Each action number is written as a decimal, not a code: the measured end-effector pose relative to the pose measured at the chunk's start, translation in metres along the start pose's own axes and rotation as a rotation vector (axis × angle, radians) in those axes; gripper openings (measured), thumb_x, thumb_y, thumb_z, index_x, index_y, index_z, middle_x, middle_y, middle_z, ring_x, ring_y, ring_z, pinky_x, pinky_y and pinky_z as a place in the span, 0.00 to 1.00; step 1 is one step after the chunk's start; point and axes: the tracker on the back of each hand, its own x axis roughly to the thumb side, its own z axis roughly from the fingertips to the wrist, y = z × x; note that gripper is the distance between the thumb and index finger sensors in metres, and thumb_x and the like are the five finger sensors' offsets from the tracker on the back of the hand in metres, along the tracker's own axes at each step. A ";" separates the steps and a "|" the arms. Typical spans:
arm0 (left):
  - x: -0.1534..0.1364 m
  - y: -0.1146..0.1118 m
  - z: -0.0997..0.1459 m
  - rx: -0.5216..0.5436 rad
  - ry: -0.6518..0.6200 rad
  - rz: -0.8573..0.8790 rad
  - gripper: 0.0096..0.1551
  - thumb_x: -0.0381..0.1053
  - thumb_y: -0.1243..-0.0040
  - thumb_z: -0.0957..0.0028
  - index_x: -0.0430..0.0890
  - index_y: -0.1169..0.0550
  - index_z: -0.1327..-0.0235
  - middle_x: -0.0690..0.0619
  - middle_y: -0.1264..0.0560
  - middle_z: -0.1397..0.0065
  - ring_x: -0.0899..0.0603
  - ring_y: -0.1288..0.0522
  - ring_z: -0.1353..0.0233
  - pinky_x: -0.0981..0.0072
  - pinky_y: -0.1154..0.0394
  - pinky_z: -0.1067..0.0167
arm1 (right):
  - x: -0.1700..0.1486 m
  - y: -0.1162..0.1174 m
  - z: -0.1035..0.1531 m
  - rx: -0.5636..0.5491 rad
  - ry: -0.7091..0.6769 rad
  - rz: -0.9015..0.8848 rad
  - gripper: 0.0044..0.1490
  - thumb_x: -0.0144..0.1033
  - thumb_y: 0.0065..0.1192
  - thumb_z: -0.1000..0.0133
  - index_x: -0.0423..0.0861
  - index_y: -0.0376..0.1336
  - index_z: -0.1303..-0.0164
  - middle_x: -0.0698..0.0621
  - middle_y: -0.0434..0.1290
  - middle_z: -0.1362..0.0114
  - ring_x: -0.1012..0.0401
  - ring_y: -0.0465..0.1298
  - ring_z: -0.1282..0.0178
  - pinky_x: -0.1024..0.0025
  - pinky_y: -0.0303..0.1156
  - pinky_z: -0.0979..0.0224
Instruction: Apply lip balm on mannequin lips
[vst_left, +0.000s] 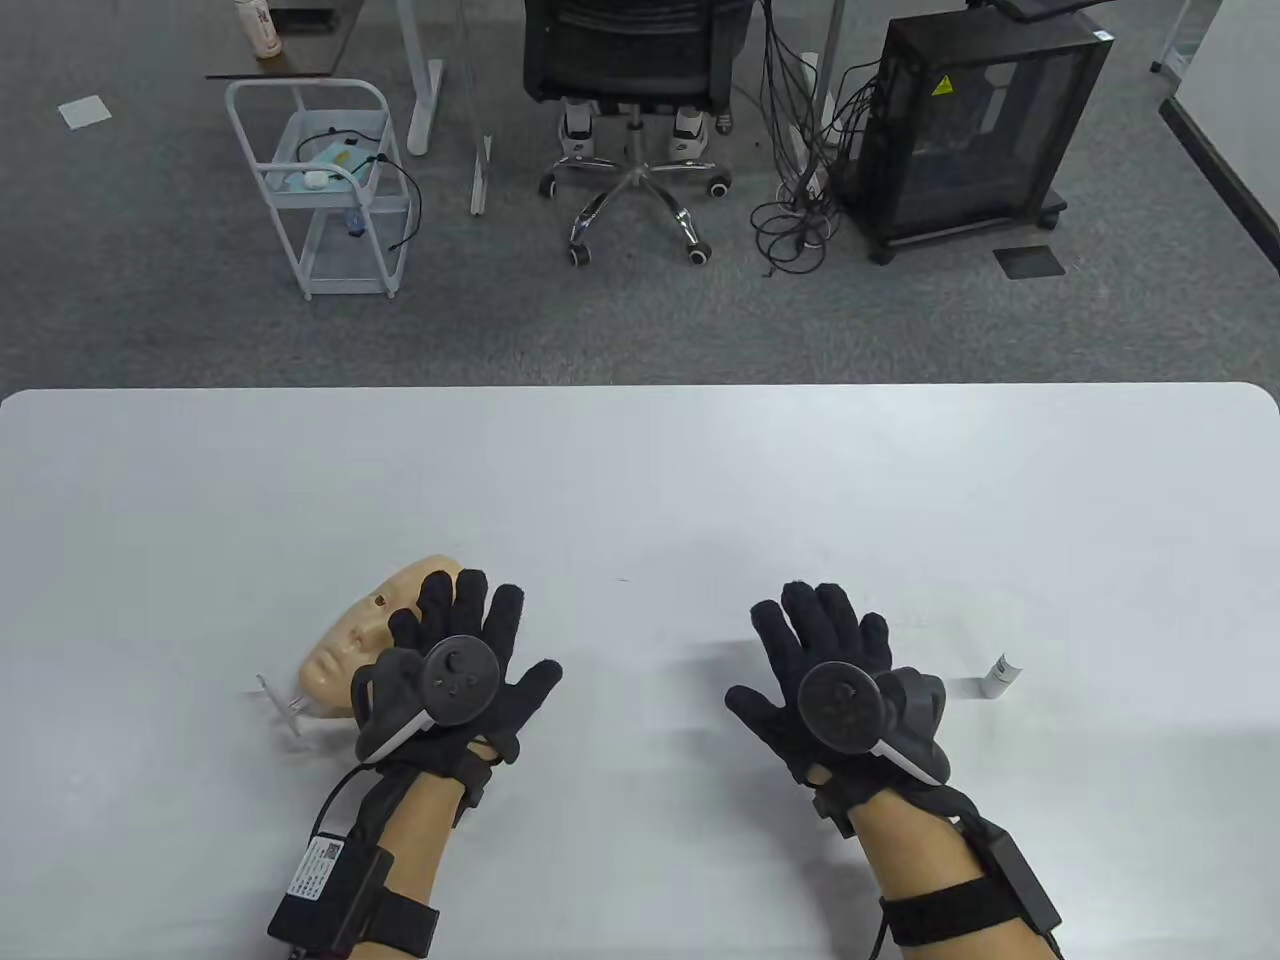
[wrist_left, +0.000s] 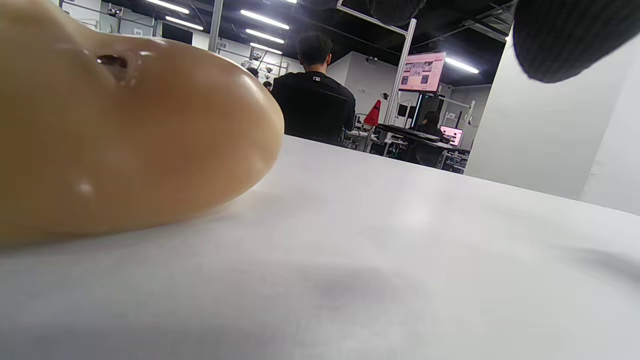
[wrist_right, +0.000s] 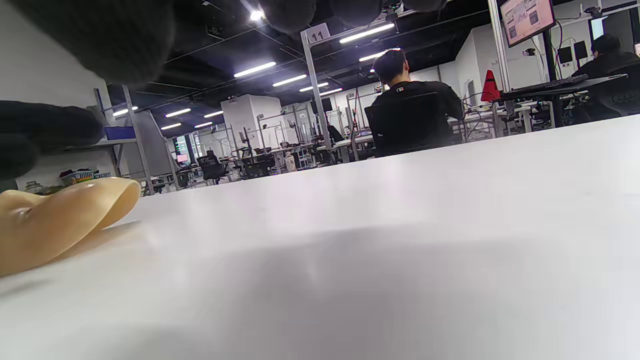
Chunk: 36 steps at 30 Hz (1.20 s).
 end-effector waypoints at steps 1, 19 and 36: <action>0.000 -0.001 0.000 -0.007 0.001 0.015 0.52 0.77 0.40 0.40 0.49 0.46 0.17 0.38 0.55 0.14 0.23 0.62 0.18 0.20 0.59 0.32 | 0.000 0.000 0.000 0.001 0.000 0.000 0.57 0.72 0.67 0.47 0.53 0.48 0.16 0.42 0.47 0.10 0.37 0.48 0.13 0.28 0.47 0.24; 0.004 -0.006 -0.002 -0.050 -0.015 0.007 0.52 0.76 0.40 0.39 0.49 0.46 0.17 0.38 0.54 0.14 0.22 0.60 0.17 0.20 0.58 0.32 | -0.005 0.001 0.000 0.028 0.025 -0.052 0.57 0.71 0.67 0.46 0.52 0.48 0.16 0.42 0.48 0.10 0.37 0.49 0.13 0.28 0.47 0.24; 0.007 0.043 -0.045 -0.243 -0.130 -0.108 0.44 0.73 0.39 0.38 0.49 0.35 0.19 0.39 0.41 0.14 0.24 0.46 0.15 0.22 0.49 0.29 | -0.012 -0.009 0.001 0.013 0.035 -0.083 0.56 0.70 0.67 0.46 0.51 0.50 0.16 0.42 0.49 0.10 0.37 0.50 0.13 0.28 0.47 0.24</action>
